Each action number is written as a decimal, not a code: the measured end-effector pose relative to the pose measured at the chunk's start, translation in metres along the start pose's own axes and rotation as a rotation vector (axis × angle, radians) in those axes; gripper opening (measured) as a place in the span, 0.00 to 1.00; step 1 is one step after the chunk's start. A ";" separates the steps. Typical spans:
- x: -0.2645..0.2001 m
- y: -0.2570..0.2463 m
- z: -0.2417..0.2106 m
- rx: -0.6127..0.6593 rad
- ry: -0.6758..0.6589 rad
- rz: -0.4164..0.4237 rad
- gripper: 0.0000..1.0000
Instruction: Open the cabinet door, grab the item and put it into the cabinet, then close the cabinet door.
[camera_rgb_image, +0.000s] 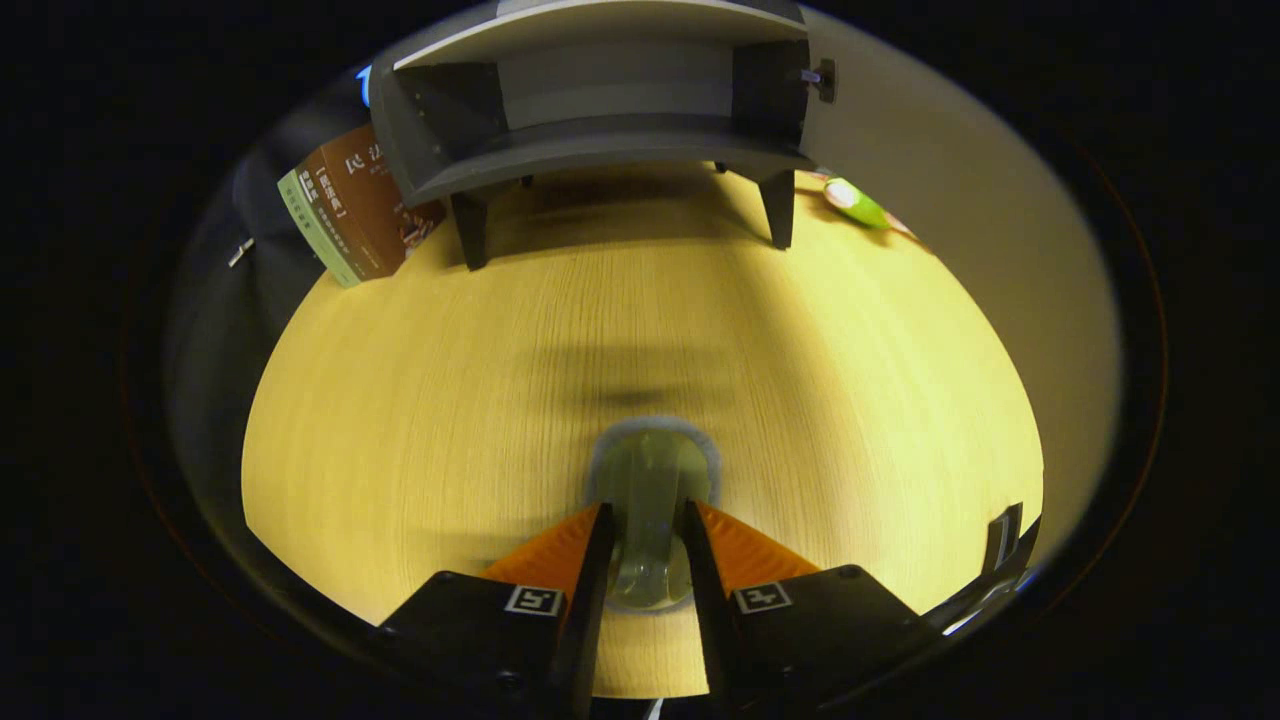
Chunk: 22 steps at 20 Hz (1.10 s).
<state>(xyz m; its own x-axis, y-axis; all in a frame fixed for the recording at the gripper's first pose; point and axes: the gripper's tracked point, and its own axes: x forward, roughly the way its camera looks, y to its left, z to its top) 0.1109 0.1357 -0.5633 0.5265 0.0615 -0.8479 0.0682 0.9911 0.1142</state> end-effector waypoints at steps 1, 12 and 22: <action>0.005 -0.004 -0.001 0.017 0.011 -0.023 0.23; -0.074 0.015 0.065 0.073 -0.131 0.033 0.18; -0.180 0.071 0.205 0.062 -0.305 0.145 0.18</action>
<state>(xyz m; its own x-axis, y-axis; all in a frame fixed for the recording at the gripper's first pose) 0.1949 0.1709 -0.2965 0.7632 0.1534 -0.6277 0.0206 0.9651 0.2609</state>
